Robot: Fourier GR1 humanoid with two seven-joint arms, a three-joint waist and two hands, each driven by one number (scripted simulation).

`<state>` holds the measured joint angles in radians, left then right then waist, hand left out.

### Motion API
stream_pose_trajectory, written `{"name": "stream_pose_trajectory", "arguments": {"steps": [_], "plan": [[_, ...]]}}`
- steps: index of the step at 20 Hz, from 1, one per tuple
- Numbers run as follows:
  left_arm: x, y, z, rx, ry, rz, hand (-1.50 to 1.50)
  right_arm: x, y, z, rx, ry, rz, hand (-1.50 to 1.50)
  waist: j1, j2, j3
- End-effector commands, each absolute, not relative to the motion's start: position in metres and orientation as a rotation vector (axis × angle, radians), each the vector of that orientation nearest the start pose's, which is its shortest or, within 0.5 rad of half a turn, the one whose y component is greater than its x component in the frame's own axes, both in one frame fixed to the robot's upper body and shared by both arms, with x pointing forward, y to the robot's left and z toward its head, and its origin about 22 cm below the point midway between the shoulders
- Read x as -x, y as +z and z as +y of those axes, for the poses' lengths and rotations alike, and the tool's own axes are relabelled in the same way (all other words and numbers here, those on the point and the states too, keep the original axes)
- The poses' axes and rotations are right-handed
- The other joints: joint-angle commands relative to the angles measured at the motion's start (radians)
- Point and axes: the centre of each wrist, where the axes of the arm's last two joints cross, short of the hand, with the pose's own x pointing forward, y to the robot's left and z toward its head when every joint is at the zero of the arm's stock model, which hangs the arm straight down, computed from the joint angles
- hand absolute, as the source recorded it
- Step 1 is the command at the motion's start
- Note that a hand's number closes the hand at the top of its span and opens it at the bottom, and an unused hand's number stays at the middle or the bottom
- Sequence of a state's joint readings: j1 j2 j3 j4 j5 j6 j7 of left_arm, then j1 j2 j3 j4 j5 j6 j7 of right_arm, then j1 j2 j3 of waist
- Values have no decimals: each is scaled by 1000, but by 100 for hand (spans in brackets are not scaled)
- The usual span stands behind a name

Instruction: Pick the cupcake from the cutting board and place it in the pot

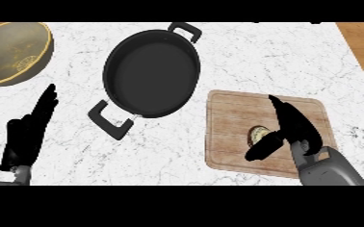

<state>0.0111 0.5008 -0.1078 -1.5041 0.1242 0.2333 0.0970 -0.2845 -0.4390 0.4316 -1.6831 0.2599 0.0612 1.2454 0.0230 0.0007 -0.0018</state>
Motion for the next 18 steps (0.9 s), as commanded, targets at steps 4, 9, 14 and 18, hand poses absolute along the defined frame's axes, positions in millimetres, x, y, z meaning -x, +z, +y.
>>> {"name": "stream_pose_trajectory", "arguments": {"steps": [4,9,14,18], "plan": [[-242,20,330,-442,-148,-1380,0,-299,79,-195,698,616,-397,-150,-13,2,1],[-231,16,338,-436,-134,-1363,0,-291,58,-184,710,624,-388,-150,-16,0,1],[-242,23,333,-452,-136,-1384,0,-289,64,-188,694,618,-382,-150,-27,-2,1],[-225,11,330,-424,-149,-1383,0,-294,45,-188,667,700,-345,150,-14,-1,1]]}}
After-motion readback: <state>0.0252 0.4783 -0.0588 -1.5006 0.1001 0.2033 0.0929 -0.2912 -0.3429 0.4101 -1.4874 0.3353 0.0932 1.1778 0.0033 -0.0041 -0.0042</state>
